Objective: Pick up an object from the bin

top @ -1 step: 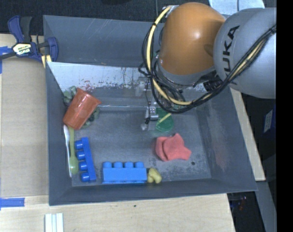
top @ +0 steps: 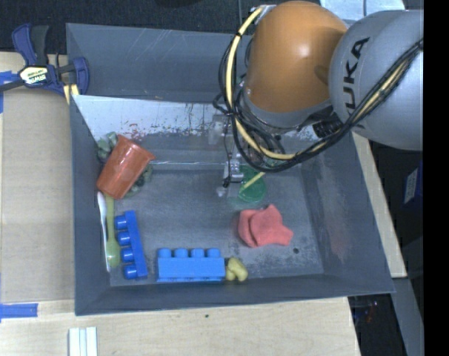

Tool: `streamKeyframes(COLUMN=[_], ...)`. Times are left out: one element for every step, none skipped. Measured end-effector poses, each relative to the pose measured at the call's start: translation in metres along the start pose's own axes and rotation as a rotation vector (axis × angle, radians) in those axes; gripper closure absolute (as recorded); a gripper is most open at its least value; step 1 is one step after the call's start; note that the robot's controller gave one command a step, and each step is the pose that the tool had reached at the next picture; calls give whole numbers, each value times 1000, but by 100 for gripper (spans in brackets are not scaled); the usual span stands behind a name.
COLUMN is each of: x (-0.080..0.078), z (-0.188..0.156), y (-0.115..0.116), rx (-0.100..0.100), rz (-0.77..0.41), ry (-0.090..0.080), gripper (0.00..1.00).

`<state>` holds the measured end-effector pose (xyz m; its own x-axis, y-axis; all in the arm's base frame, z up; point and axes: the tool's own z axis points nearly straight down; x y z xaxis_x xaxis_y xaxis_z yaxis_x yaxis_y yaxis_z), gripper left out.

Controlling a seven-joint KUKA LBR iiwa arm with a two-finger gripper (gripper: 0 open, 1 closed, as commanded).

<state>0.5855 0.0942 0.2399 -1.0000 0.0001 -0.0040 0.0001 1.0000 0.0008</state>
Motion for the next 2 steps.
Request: streamKeyframes(x=[27, 27], z=[24, 59], y=[-45, -81], rx=[0, -1], rz=[-93, -271], ry=[-2, -7], gripper=[0, 0])
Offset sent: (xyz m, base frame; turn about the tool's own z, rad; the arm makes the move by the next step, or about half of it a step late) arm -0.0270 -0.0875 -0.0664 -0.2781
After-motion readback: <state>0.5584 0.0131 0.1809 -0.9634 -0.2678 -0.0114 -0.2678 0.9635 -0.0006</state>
